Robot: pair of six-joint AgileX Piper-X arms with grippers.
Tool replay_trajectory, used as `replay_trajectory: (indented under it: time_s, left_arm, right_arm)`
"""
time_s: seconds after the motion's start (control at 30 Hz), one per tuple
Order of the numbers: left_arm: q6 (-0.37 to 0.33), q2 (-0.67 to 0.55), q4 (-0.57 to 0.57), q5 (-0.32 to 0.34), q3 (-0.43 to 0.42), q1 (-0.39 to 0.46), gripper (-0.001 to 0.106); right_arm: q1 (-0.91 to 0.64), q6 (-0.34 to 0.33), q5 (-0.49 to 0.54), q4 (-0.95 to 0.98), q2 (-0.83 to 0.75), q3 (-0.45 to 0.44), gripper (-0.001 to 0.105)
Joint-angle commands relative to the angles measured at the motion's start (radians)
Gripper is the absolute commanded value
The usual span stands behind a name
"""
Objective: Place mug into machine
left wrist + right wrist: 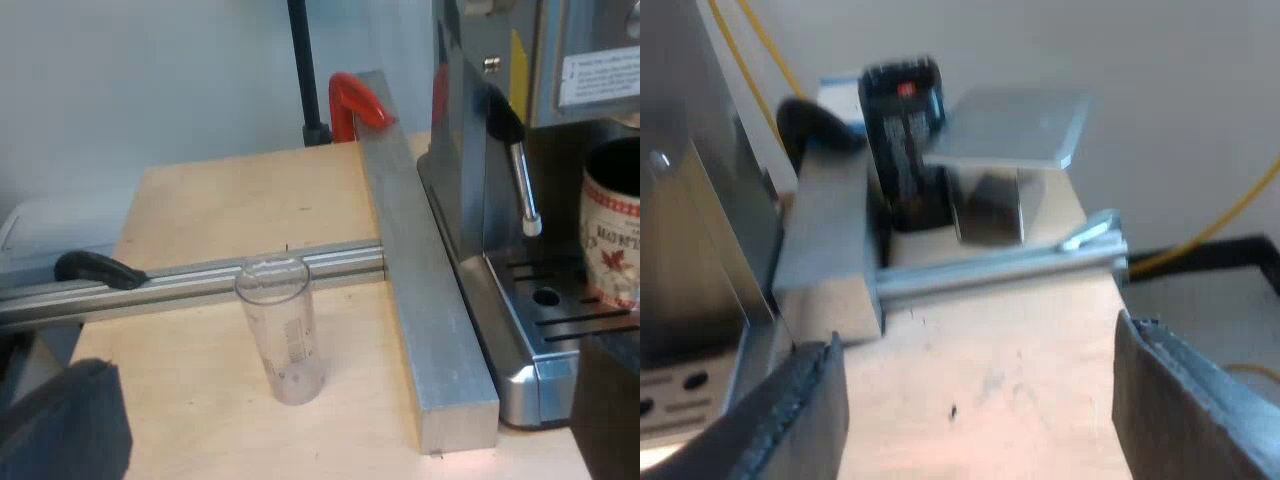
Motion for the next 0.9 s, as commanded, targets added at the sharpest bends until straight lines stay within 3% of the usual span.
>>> replay_trajectory:
  time_s: [0.03,0.2,0.37,0.9]
  left_arm:
    - [-0.013,-0.135,-0.029,-0.001,0.040,0.003,0.091]
    - [-0.013,-0.135,-0.017,0.061,0.093,0.003,0.091]
    - [-0.011,-0.135,0.052,0.061,0.097,0.003,0.091]
    - [-0.011,-0.135,0.052,0.061,0.097,0.003,0.091]
  right_arm:
    - [0.000,-0.007,-0.008,-0.019,-0.039,0.029,0.059]
    - [0.000,-0.007,-0.008,-0.013,-0.039,0.087,0.059]
    - [0.000,-0.007,-0.008,0.015,-0.039,0.125,0.059]
    - [0.000,-0.005,-0.002,0.040,-0.039,0.132,0.059]
